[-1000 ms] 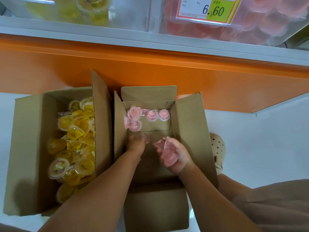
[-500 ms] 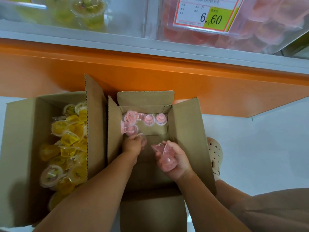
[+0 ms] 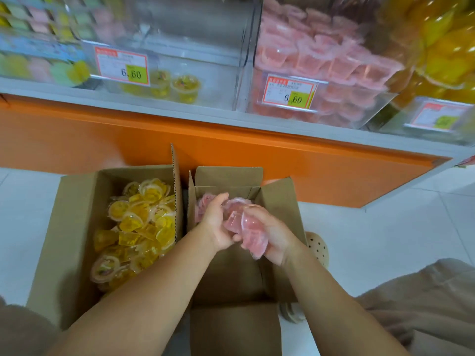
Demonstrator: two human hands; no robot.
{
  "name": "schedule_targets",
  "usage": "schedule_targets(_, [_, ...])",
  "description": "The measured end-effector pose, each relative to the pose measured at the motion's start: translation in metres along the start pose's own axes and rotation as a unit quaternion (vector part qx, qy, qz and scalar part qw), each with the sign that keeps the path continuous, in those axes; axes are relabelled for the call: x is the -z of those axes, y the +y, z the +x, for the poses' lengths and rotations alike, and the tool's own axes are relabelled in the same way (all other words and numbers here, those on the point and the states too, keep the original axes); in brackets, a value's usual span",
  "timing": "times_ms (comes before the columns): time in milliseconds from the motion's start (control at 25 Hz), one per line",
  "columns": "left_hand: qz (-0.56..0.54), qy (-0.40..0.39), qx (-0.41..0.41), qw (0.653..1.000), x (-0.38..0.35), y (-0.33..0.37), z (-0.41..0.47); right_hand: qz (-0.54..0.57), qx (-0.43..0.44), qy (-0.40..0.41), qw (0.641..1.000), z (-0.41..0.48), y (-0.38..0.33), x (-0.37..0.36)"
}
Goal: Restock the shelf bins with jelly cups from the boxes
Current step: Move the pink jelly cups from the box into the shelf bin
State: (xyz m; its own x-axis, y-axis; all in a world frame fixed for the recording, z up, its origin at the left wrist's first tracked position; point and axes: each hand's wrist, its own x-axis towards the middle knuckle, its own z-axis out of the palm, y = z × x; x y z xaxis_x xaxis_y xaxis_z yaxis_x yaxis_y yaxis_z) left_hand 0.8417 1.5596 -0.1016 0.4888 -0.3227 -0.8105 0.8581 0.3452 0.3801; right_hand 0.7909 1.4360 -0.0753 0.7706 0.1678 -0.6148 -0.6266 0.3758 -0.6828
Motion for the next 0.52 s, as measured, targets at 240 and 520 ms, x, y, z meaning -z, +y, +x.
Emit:
schedule_targets(240, [0.015, -0.041, -0.040, 0.998, -0.020, 0.022, -0.054, -0.083, 0.083, 0.006, 0.993, -0.042, -0.036, -0.032])
schedule_targets(520, [0.005, -0.059, -0.096, 0.994, -0.031, 0.064, -0.114, -0.053, 0.105, 0.081, 0.990, -0.085, -0.123, -0.052])
